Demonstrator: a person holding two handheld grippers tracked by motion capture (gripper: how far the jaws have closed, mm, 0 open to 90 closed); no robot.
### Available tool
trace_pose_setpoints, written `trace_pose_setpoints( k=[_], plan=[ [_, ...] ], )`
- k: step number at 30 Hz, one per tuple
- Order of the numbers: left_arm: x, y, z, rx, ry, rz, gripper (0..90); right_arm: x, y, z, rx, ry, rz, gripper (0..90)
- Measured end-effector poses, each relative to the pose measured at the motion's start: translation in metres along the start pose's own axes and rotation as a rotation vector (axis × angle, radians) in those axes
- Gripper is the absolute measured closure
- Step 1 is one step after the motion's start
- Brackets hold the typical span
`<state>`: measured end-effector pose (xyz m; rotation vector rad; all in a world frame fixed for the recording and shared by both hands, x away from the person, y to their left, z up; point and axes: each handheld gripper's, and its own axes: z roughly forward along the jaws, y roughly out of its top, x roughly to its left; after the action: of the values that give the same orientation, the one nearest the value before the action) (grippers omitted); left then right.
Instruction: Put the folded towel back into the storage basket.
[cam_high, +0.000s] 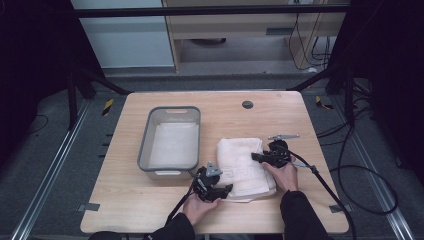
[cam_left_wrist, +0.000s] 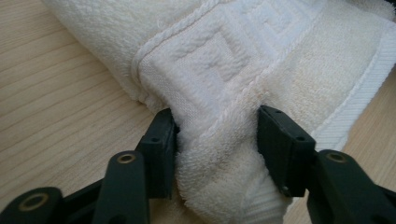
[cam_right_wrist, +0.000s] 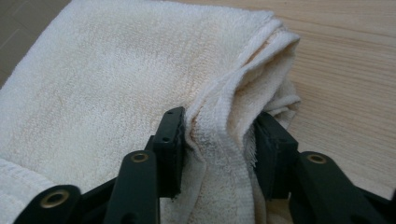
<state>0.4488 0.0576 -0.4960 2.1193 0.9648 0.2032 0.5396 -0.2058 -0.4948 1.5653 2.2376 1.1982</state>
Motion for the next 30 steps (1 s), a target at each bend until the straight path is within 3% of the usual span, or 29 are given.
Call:
trace_pose_setpoints(
  k=[8, 15, 21, 30],
  plan=[
    [-0.002, 0.003, -0.001, 0.006, 0.006, 0.011, 61.9, 0.002, 0.0, -0.001, -0.02, 0.011, -0.001, 69.3],
    [0.0, 0.002, -0.003, -0.009, -0.001, 0.006, 71.4, 0.004, 0.001, -0.005, -0.033, 0.015, 0.012, 70.3],
    [0.003, 0.003, -0.007, -0.029, -0.026, -0.013, 74.0, 0.006, 0.004, -0.012, -0.051, 0.014, 0.004, 70.5],
    [0.0, 0.007, -0.02, -0.07, -0.033, 0.016, 74.5, 0.01, 0.007, -0.03, -0.096, 0.025, -0.007, 70.5]
  ],
)
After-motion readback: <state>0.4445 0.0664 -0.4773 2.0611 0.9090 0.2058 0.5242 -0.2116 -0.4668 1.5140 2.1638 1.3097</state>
